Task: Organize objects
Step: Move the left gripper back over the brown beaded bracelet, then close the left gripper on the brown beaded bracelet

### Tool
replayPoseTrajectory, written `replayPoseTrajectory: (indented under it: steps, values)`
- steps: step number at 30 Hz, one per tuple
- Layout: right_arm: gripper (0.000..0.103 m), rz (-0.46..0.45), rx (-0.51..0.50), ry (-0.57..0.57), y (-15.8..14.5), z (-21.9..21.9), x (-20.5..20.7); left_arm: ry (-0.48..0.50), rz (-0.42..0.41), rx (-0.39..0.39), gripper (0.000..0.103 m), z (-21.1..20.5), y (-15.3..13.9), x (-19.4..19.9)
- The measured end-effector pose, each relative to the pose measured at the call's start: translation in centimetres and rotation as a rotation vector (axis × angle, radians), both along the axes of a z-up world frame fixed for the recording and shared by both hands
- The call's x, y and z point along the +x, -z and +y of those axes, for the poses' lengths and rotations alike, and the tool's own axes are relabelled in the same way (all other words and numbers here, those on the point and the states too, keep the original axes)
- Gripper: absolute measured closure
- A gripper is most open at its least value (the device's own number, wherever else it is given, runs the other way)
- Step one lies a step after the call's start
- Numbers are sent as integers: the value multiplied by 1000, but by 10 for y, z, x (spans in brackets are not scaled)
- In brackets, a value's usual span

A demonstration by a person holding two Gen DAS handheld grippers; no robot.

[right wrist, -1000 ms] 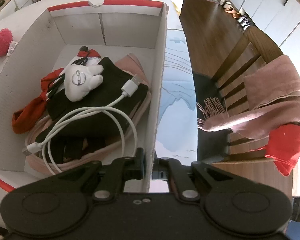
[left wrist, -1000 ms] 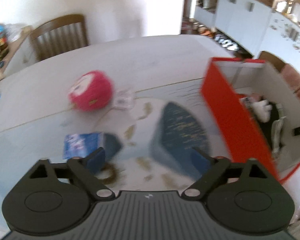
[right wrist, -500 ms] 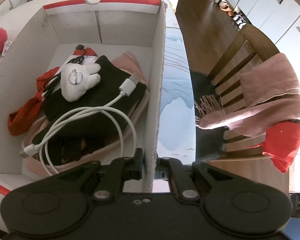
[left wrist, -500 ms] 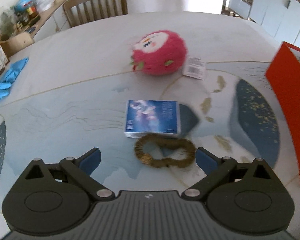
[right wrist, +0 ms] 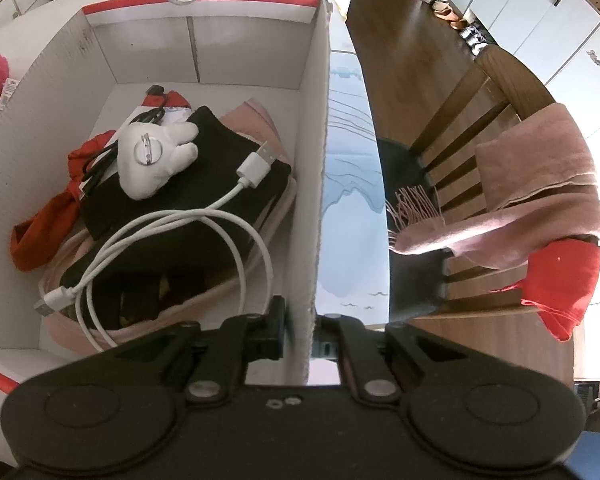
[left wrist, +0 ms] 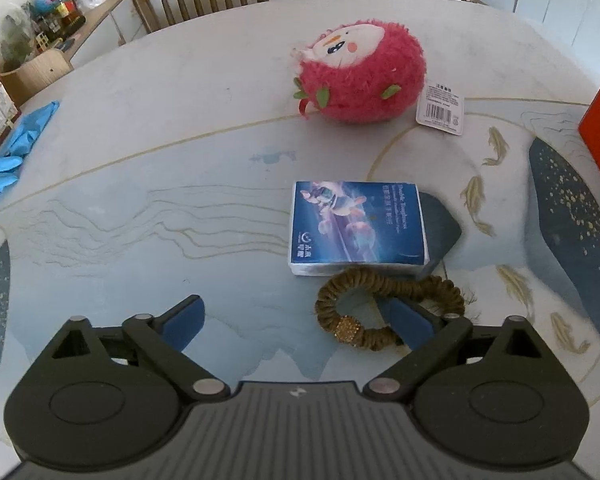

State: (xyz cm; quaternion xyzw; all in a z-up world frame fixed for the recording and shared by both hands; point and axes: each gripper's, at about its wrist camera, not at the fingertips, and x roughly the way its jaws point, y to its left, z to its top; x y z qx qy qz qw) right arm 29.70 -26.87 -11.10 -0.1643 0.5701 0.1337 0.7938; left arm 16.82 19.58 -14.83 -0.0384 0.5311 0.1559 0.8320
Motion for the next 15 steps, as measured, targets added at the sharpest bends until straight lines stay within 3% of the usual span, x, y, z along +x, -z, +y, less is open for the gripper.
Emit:
replayPoseTrajectory:
  steps: [6, 9, 11, 13, 14, 15]
  values:
    - [96, 0, -1, -1, 0, 0, 0, 19, -3, -32, 32, -2, 2, 4]
    - [96, -1, -1, -2, 0, 0, -1, 32, -9, -52, 52, -6, 0, 5]
    - [96, -1, 0, -2, 0, -1, 0, 46, -9, -58, 71, -11, -3, 5]
    - [96, 0, 1, -3, 1, -1, -1, 56, -4, -48, 76, -15, -4, 5]
    - [96, 0, 1, -3, 1, -1, -1, 60, -2, -42, 85, -18, -4, 5]
    - [96, -1, 1, -4, 1, -1, -1, 60, -2, -46, 88, -20, -4, 4]
